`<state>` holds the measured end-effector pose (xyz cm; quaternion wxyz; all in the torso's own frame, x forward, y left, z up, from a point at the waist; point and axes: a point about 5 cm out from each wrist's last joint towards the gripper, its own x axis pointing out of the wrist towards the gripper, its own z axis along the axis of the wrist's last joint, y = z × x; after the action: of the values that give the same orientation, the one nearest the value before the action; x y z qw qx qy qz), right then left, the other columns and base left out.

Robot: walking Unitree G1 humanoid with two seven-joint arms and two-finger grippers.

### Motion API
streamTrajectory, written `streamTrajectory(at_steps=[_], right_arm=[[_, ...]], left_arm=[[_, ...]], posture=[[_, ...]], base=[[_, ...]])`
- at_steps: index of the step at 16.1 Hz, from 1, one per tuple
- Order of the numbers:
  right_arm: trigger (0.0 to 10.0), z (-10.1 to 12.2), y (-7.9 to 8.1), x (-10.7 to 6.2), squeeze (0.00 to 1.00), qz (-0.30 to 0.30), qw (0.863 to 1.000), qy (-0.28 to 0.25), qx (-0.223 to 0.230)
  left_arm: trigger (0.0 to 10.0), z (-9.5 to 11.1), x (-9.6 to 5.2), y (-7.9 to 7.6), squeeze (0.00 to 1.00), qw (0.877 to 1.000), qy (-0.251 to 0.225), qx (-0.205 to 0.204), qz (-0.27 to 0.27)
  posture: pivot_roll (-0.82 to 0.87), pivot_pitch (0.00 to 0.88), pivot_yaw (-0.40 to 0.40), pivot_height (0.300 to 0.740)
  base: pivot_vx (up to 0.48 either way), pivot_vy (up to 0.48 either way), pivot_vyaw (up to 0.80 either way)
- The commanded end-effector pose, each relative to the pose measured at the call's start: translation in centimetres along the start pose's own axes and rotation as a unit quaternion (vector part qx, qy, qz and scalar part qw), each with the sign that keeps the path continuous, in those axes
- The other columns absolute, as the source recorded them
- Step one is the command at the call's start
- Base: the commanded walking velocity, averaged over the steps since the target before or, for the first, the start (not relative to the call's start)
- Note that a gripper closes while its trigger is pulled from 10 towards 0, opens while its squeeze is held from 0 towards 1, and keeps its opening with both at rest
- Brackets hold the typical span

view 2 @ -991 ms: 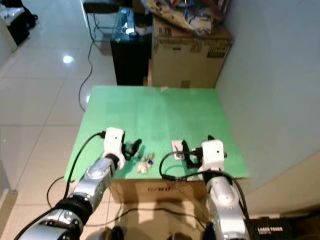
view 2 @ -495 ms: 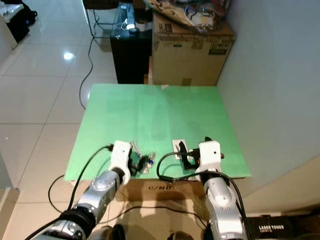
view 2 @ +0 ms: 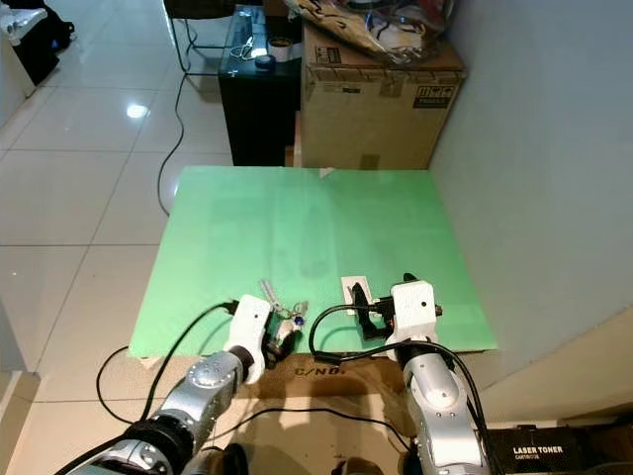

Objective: Hang keys on a hook

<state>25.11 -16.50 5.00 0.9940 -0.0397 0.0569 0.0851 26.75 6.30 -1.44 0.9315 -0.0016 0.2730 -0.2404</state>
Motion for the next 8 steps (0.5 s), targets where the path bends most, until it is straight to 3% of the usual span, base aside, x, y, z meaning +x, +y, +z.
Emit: streamTrajectory(at_steps=[1, 8], right_arm=[[10.0, 0.2, 0.0, 0.0, 0.0, 0.001, 1.0, 0.001, -0.008], [10.0, 0.3, 0.2, 0.4, 0.0, 0.007, 1.0, 0.002, -0.01]], left_arm=[[10.0, -0.1, 0.2, -0.3, 0.0, 1.0, 0.014, 0.005, -0.006], [10.0, -1.3, 0.5, -0.5, 0.0, 0.995, 0.079, 0.049, 0.022]], posture=[[-0.19, 0.102, 0.003, 0.74], [-0.2, 0.102, -0.001, 0.74]], base=[[0.0, 0.0, 0.0], [0.0, 0.0, 0.0]])
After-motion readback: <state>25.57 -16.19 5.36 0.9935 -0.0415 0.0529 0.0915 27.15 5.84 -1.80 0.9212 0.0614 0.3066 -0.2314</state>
